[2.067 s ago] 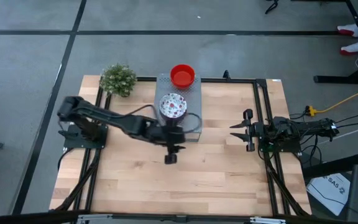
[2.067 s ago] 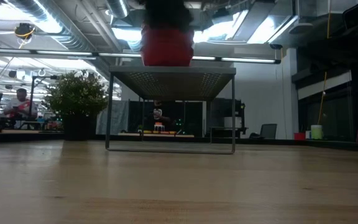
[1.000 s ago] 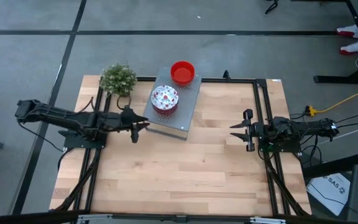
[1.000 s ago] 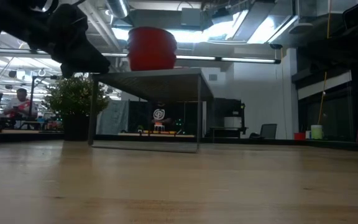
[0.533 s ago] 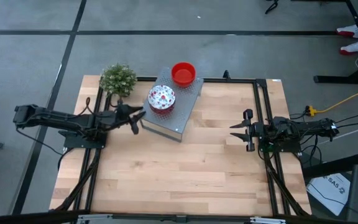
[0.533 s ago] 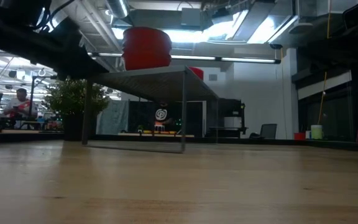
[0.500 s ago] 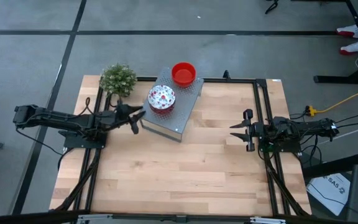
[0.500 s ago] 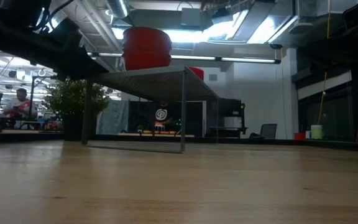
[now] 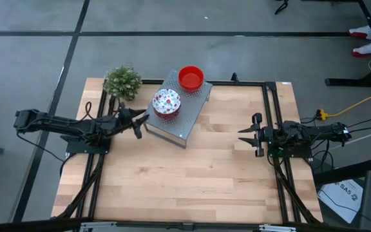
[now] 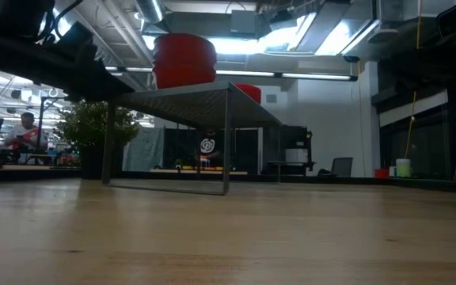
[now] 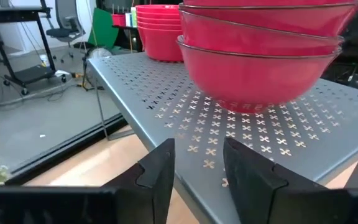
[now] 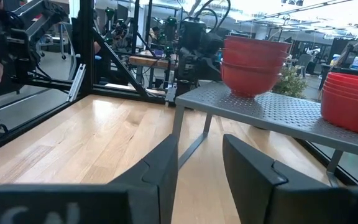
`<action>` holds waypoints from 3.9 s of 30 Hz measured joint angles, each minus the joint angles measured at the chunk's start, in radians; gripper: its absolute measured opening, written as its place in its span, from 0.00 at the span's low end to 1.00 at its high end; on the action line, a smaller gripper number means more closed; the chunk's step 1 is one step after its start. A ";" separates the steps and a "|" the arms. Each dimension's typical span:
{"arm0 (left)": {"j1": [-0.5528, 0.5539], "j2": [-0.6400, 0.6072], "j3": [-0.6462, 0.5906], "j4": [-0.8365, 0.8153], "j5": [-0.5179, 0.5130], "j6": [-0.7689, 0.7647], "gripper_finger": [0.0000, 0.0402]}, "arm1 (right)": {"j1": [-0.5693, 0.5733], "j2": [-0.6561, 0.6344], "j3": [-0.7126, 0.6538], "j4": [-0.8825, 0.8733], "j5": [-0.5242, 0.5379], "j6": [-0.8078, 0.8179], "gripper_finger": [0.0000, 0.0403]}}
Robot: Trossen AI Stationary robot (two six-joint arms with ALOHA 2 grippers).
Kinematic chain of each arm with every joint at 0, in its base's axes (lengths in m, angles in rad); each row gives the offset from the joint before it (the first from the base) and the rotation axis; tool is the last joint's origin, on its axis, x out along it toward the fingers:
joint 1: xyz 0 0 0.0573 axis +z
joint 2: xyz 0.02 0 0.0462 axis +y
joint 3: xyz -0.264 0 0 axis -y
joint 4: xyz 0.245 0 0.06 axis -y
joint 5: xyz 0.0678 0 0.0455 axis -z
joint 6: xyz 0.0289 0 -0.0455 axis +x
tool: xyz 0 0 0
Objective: Pick & Place Mini bowls
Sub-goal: Adjust the shelf, then return to Home Position
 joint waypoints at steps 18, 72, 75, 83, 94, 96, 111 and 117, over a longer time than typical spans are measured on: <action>-0.138 -0.036 0.060 -0.057 -0.075 0.131 0.33 | 0.000 0.000 0.000 0.000 0.000 0.000 0.32; -0.038 -0.484 -0.079 -0.286 0.425 0.199 0.32 | 0.000 0.000 0.000 0.000 0.000 0.000 0.32; 0.002 -0.486 -0.079 -0.286 0.427 0.165 0.32 | 0.000 0.000 0.000 0.000 0.000 0.000 0.32; 0.011 -0.485 -0.079 -0.290 0.452 0.266 0.32 | 0.000 0.000 0.000 0.000 0.000 0.000 0.32; 0.011 -0.485 -0.079 -0.290 0.452 0.269 0.32 | 0.000 0.000 0.000 0.000 0.000 0.000 0.32; 0.011 -0.485 -0.079 -0.290 0.452 0.269 0.32 | 0.000 0.000 0.000 0.000 0.000 0.000 0.32; 0.011 -0.485 -0.079 -0.290 0.452 0.269 0.32 | 0.000 0.000 0.000 0.000 0.000 0.000 0.32; 0.011 -0.485 -0.079 -0.290 0.452 0.269 0.32 | 0.000 0.000 0.000 0.000 0.000 0.000 0.32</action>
